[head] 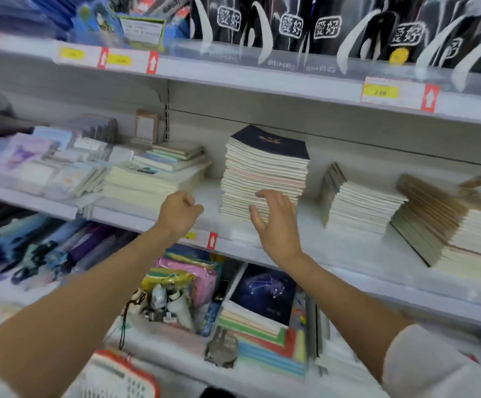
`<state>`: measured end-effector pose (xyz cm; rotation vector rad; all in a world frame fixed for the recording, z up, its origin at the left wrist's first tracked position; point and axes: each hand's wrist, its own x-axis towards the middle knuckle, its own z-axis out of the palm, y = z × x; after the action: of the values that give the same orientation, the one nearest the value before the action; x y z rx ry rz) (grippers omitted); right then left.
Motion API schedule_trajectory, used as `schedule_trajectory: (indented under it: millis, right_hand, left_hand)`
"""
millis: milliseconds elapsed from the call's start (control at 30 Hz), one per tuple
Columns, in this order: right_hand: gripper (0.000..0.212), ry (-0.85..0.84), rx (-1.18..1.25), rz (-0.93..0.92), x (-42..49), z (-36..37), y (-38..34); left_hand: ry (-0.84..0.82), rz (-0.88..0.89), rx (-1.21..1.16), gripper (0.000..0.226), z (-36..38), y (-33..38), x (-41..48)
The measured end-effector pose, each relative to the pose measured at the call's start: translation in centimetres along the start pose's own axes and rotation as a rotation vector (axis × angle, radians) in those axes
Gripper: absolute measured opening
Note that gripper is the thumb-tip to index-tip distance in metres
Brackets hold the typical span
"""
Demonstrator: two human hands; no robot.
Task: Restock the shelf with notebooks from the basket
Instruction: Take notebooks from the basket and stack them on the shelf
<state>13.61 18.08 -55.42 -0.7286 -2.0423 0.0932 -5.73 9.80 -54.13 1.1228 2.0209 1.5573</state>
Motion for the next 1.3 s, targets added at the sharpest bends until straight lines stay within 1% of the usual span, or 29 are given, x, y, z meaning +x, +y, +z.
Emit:
schedule_trajectory:
  millis: [100, 200, 367, 500, 600, 733, 800, 867, 933, 1000, 1067, 1100, 1133, 1200, 1233, 1300]
  right_hand:
    - [0.024, -0.166, 0.041, 0.006, -2.9, 2.8, -2.7]
    - [0.015, -0.322, 0.051, 0.01, -5.7, 5.6, -5.6]
    - [0.023, -0.59, 0.111, 0.031, -11.6, 11.1, -9.3]
    - [0.02, -0.873, 0.155, 0.092, -16.2, 16.4, -11.8]
    - [0.027, -1.056, 0.19, 0.142, -19.6, 20.1, -13.4]
    - [0.038, -1.324, 0.151, 0.157, -24.2, 24.8, -14.5]
    - [0.041, -1.429, 0.153, 0.209, -26.5, 26.9, -14.8]
    - [0.045, -1.499, 0.163, 0.277, -28.7, 28.6, -14.9]
    - [0.052, -1.566, 0.151, 0.3, -30.6, 30.2, -14.8]
    - [0.053, -1.612, 0.136, 0.305, -32.0, 31.6, -14.4]
    - [0.051, -1.635, 0.12, 0.316, -33.2, 32.9, -13.8]
    - [0.05, -1.643, 0.106, 0.316, -33.6, 33.5, -13.5]
    - [0.049, -1.654, 0.088, 0.312, -33.8, 34.0, -13.1]
    - [0.049, -1.697, 0.055, 0.298, -34.1, 35.3, -12.2]
    - [0.052, -1.732, 0.045, 0.303, -34.2, 35.9, -11.9]
    - [0.06, -1.793, 0.027, 0.317, -34.3, 37.3, -11.4]
  left_hand:
    - [0.008, -0.13, 0.038, 0.039, -1.4, -5.2, -4.0]
    - [0.028, -0.248, 0.055, 0.04, -3.0, -10.8, -8.4]
    - [0.156, -0.526, -0.002, 0.027, -7.2, -19.6, -14.4]
    - [0.251, -0.697, -0.034, 0.015, -10.6, -26.3, -18.0]
    - [0.333, -0.832, -0.042, 0.012, -12.4, -30.7, -20.2]
    - [0.412, -0.994, -0.09, 0.016, -13.9, -36.3, -22.8]
    - [0.456, -1.058, -0.116, 0.029, -14.5, -39.2, -24.1]
    - [0.499, -1.133, -0.152, 0.039, -14.9, -42.0, -25.8]
    - [0.525, -1.242, -0.201, 0.038, -15.1, -44.4, -27.4]
    - [0.524, -1.333, -0.256, 0.026, -14.8, -46.3, -28.6]
    - [0.461, -1.388, -0.276, 0.008, -14.3, -48.1, -29.1]
    - [0.434, -1.396, -0.264, 0.007, -14.0, -48.8, -29.1]
    - [0.419, -1.399, -0.255, 0.01, -13.6, -49.3, -29.1]
    - [0.409, -1.417, -0.264, 0.026, -12.8, -50.1, -29.0]
    - [0.4, -1.439, -0.262, 0.033, -12.4, -50.1, -29.0]
    - [0.352, -1.483, -0.213, 0.041, -11.4, -50.1, -29.0]
